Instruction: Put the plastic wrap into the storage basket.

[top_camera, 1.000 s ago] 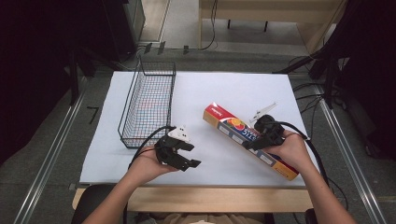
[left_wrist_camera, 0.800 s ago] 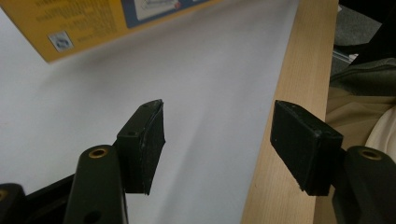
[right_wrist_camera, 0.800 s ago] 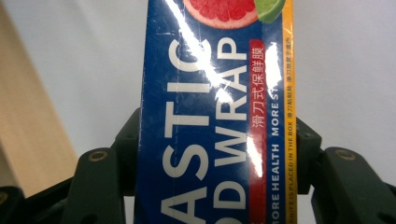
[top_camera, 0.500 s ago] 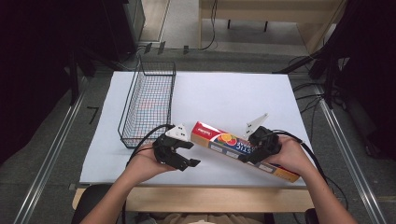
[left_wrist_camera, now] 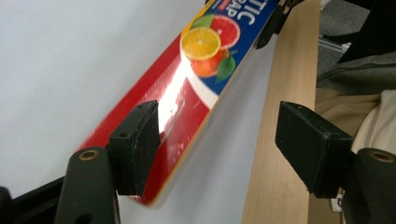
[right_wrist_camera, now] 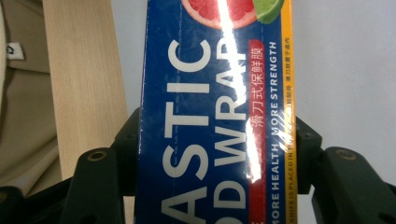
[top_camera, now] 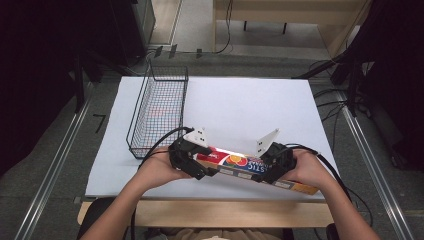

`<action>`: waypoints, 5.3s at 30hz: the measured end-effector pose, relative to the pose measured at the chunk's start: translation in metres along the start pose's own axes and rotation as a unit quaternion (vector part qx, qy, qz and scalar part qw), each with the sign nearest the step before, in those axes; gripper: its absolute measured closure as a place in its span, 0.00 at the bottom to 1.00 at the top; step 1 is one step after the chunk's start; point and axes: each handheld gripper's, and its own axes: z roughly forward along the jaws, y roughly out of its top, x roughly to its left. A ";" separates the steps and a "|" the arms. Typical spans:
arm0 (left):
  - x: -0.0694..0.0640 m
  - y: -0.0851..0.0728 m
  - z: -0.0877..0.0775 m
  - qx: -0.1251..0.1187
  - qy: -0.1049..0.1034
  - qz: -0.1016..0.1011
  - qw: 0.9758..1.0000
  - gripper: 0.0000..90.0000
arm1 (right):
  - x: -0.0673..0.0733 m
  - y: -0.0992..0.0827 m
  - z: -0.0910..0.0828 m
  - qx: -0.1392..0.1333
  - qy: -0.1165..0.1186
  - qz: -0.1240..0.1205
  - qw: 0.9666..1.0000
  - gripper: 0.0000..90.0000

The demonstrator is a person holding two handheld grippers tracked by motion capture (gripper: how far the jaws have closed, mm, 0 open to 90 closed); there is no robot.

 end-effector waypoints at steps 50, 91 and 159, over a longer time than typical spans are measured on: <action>-0.009 0.015 0.066 0.115 -0.005 0.089 0.989 0.34 | 0.026 0.040 0.010 0.017 -0.014 -0.083 0.996 0.46; -0.008 0.005 0.041 0.120 -0.015 0.048 0.991 0.43 | 0.012 0.005 -0.029 -0.106 -0.015 -0.068 0.992 0.25; 0.060 0.003 -0.065 0.047 0.139 -0.145 0.978 0.43 | -0.037 -0.050 0.008 -0.115 -0.142 0.064 0.981 0.21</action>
